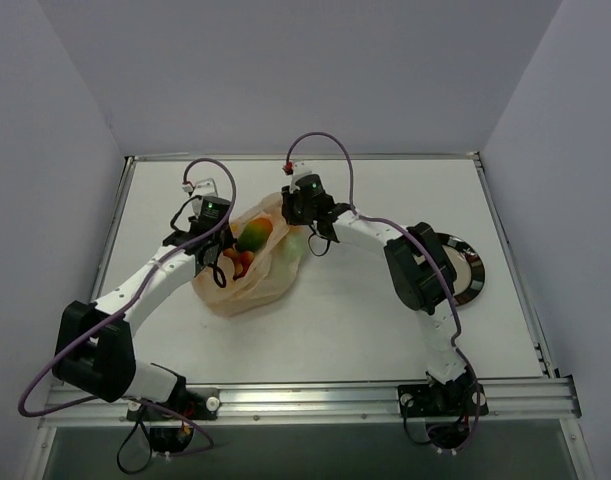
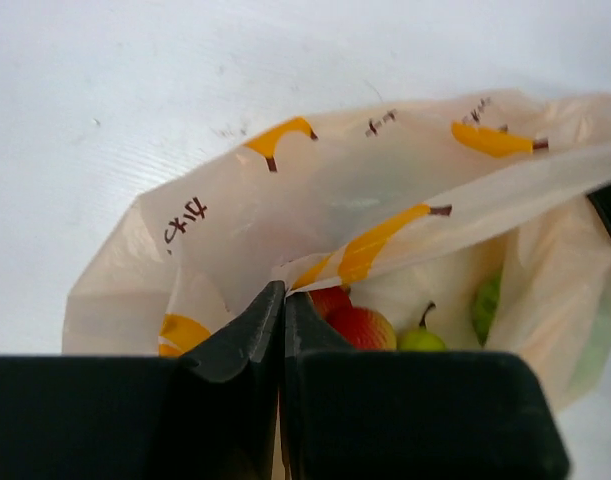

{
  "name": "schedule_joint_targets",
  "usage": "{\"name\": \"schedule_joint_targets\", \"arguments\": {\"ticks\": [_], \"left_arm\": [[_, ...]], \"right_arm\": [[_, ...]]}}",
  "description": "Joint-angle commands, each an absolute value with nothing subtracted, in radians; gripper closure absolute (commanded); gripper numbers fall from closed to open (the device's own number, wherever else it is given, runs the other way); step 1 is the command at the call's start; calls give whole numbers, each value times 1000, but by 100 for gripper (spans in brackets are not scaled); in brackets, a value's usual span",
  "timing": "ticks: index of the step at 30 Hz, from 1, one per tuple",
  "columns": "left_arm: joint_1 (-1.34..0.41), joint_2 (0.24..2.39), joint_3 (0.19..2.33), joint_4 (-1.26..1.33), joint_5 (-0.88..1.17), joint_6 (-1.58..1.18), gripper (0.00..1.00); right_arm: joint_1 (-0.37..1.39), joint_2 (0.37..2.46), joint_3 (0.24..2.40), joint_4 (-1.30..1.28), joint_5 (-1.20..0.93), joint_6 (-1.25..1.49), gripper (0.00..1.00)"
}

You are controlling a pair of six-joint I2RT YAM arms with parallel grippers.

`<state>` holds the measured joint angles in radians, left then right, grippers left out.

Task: Take the fake fruits out of the plastic bag

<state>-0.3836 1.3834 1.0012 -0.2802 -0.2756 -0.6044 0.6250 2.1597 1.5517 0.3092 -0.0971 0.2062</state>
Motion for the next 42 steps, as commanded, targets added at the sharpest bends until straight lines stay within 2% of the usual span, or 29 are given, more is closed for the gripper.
{"name": "schedule_joint_targets", "arguments": {"ticks": [1, 2, 5, 6, 11, 14, 17, 21, 24, 25, 28, 29, 30, 31, 32, 33, 35, 42], "left_arm": [[-338, 1420, 1029, -180, -433, -632, 98], [-321, 1433, 1023, -164, -427, -644, 98], [-285, 1443, 983, -92, -368, -686, 98], [-285, 1437, 976, -77, -359, -693, 98], [-287, 1428, 942, -23, -299, -738, 98], [-287, 1419, 916, 21, -262, -768, 98], [-287, 1410, 894, 44, -255, -790, 98], [-285, 1401, 876, 69, -273, -799, 98], [-285, 1401, 879, 78, -273, -796, 98], [-285, 1401, 880, 78, -275, -795, 98], [-273, 1405, 879, 86, -279, -792, 98], [-270, 1410, 879, 90, -275, -796, 98], [-267, 1413, 879, 100, -270, -798, 98], [-264, 1414, 879, 101, -267, -798, 97], [-259, 1419, 879, 103, -265, -798, 98], [-256, 1420, 882, 104, -262, -798, 98], [-249, 1427, 882, 106, -261, -795, 98], [-213, 1471, 894, 121, -258, -779, 98]], "right_arm": [[615, 2089, 1536, 302, -94, 173, 85], [615, 2085, 1532, 292, -83, 173, 82], [614, 2040, 1502, 252, -8, 183, 54], [614, 2020, 1491, 232, -3, 183, 39], [652, 1839, 1381, 224, 122, 212, 18], [742, 1753, 1339, 210, 251, 201, 17], [822, 1724, 1313, 199, 319, 221, 6], [902, 1796, 1315, 207, 336, 326, 0], [922, 1857, 1357, 190, 354, 348, 0], [922, 1864, 1364, 184, 362, 353, 1], [925, 1850, 1332, 170, 406, 373, 21], [923, 1839, 1313, 170, 410, 379, 30], [926, 1829, 1287, 173, 413, 385, 49], [930, 1806, 1228, 176, 419, 391, 63], [931, 1795, 1197, 181, 420, 402, 80], [933, 1770, 1162, 189, 422, 408, 86], [934, 1744, 1044, 225, 420, 439, 96], [946, 1701, 810, 373, 414, 531, 98]]}}
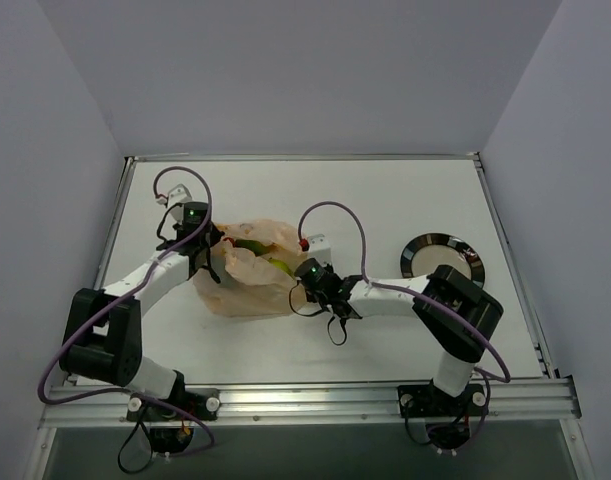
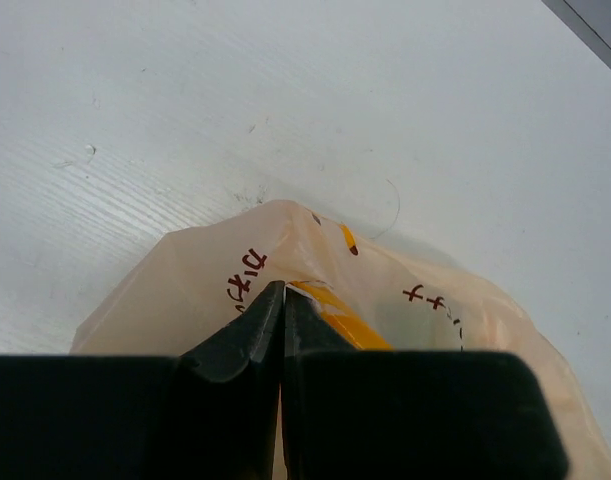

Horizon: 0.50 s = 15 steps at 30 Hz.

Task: Take the fake fruits out of the plastic bag

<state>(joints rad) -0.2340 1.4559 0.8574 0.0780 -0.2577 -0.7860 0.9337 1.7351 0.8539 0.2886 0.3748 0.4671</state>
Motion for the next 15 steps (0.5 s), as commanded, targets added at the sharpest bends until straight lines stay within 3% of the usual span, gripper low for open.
{"name": "schedule_joint_targets", "arguments": {"ticks": [1, 5, 6, 7, 9, 10, 13, 15], "left_arm": [[-209, 1483, 896, 126, -255, -779, 98], [-192, 1509, 926, 118, -195, -782, 98], [-192, 1499, 925, 126, -186, -778, 93], [-195, 1484, 910, 126, -177, -776, 85], [-196, 1404, 888, 111, -150, -782, 60], [-195, 1372, 868, 97, -143, -781, 35], [-198, 1212, 835, 13, -121, -785, 12], [-202, 1080, 825, -99, -121, -772, 9]], "right_arm": [[948, 1713, 796, 397, 419, 535, 98], [951, 1776, 798, 425, 437, 546, 96], [953, 1775, 798, 433, 437, 546, 95], [954, 1766, 795, 440, 437, 546, 94], [954, 1737, 792, 457, 434, 535, 92], [956, 1730, 795, 459, 431, 522, 91], [954, 1717, 819, 443, 420, 500, 88], [956, 1709, 830, 434, 413, 495, 87]]}}
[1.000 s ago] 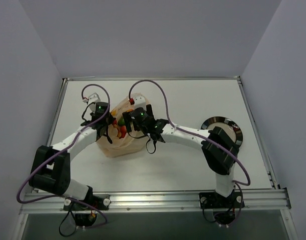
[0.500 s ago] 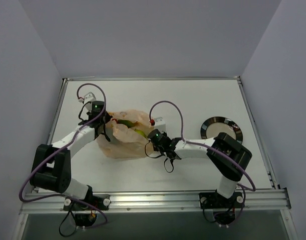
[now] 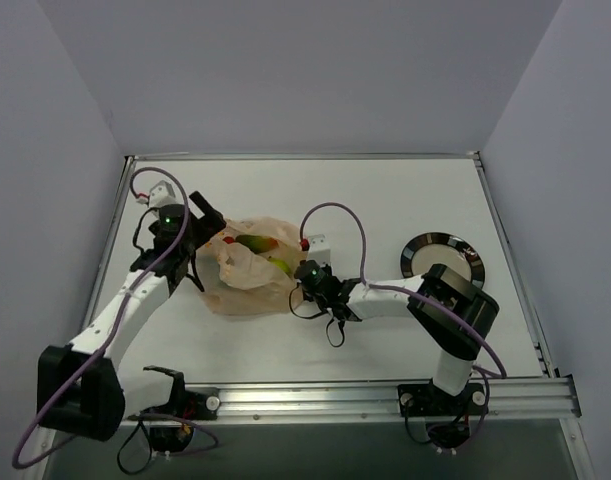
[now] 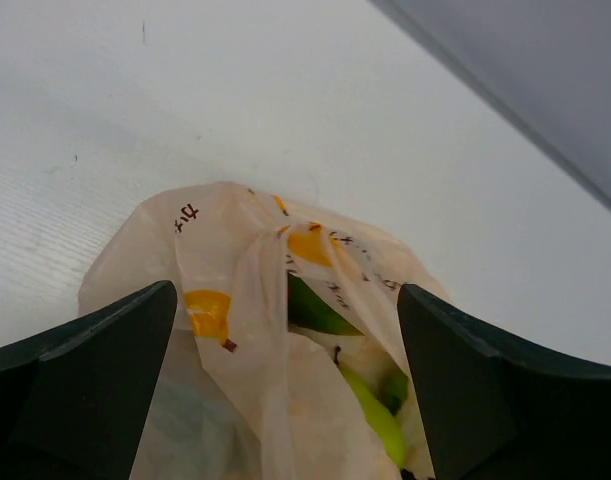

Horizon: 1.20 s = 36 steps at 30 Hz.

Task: Take the fake fruits out of the plastic bag

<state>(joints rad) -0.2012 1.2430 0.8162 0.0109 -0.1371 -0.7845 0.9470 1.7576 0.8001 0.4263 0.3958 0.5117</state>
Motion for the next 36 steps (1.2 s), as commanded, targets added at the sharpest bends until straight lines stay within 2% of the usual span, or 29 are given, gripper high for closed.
{"name": "schedule_joint_targets", "arguments": {"ticks": [1, 5, 7, 10, 13, 16, 21, 23, 31, 32, 34, 35, 36], "left_arm": [[-206, 1039, 822, -144, -123, -764, 8], [-232, 811, 790, -349, -130, -753, 8], [-256, 755, 775, -451, -109, -771, 8], [-319, 706, 749, -471, -35, -822, 8], [-452, 747, 753, -459, -61, -848, 4], [-538, 840, 762, -436, -182, -848, 3], [-541, 954, 729, -283, -287, -821, 3], [-540, 998, 680, -157, -285, -808, 3], [-545, 1113, 630, 38, -319, -802, 3], [-545, 1121, 627, 43, -324, -799, 7], [-545, 1129, 618, 46, -321, -792, 29], [-545, 1123, 614, 35, -318, -792, 56], [-546, 1111, 600, 31, -318, -790, 67]], "right_arm": [[956, 1703, 830, 440, 405, 497, 87], [957, 1701, 842, 440, 397, 502, 86], [959, 1704, 845, 445, 396, 500, 87], [957, 1716, 856, 449, 382, 495, 86], [957, 1721, 861, 454, 371, 494, 86], [957, 1709, 854, 454, 367, 492, 86], [962, 1695, 836, 462, 350, 489, 87], [969, 1701, 831, 469, 342, 488, 86], [992, 1715, 813, 482, 341, 483, 86], [997, 1715, 811, 483, 341, 482, 86], [999, 1715, 807, 482, 342, 482, 86], [999, 1709, 802, 479, 347, 482, 86], [994, 1704, 801, 476, 356, 482, 85]]}}
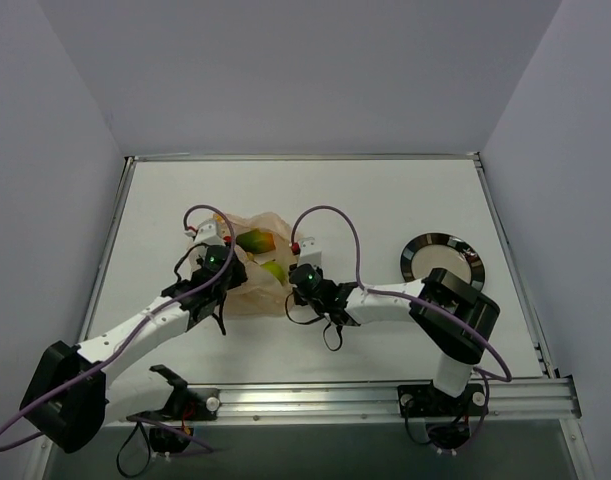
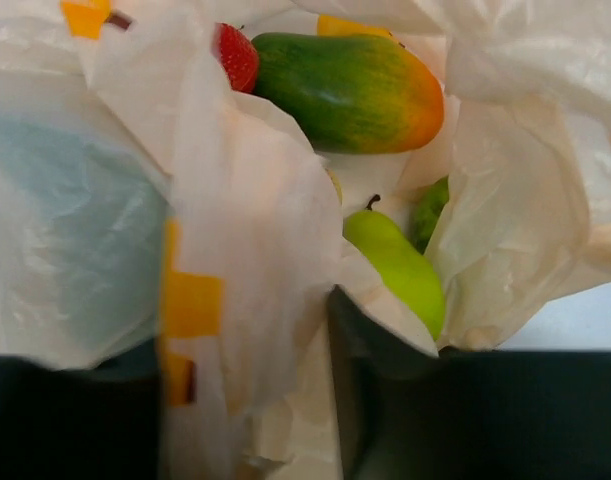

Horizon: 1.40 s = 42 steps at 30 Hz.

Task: Take the fake fruits out of the plastic bag

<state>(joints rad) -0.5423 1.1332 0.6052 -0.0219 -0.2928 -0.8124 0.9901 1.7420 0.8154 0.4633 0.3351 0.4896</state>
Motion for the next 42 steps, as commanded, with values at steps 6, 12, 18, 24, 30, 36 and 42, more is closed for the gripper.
{"name": "schedule_joint_targets", "arguments": {"ticks": [6, 12, 18, 24, 30, 36, 42], "left_arm": [[-546, 968, 537, -109, -313, -792, 98], [-549, 810, 434, -176, -272, -842, 98], [-551, 753, 339, -129, -219, -847, 98], [-555, 681, 267, -80, -222, -828, 98], [-554, 655, 232, -26, -210, -804, 98], [-555, 643, 222, 37, -186, -784, 98], [-557, 632, 218, 57, -156, -762, 98]], "right_arm": [[966, 1648, 822, 424, 356, 463, 70], [965, 1534, 897, 260, 348, 390, 14], [971, 1378, 937, 154, 250, 307, 33], [986, 1439, 1037, 173, 83, 295, 68], [986, 1672, 1190, 181, 15, 244, 72], [960, 1844, 1262, 173, 22, 215, 32], [936, 1888, 1224, 173, 41, 245, 15]]}}
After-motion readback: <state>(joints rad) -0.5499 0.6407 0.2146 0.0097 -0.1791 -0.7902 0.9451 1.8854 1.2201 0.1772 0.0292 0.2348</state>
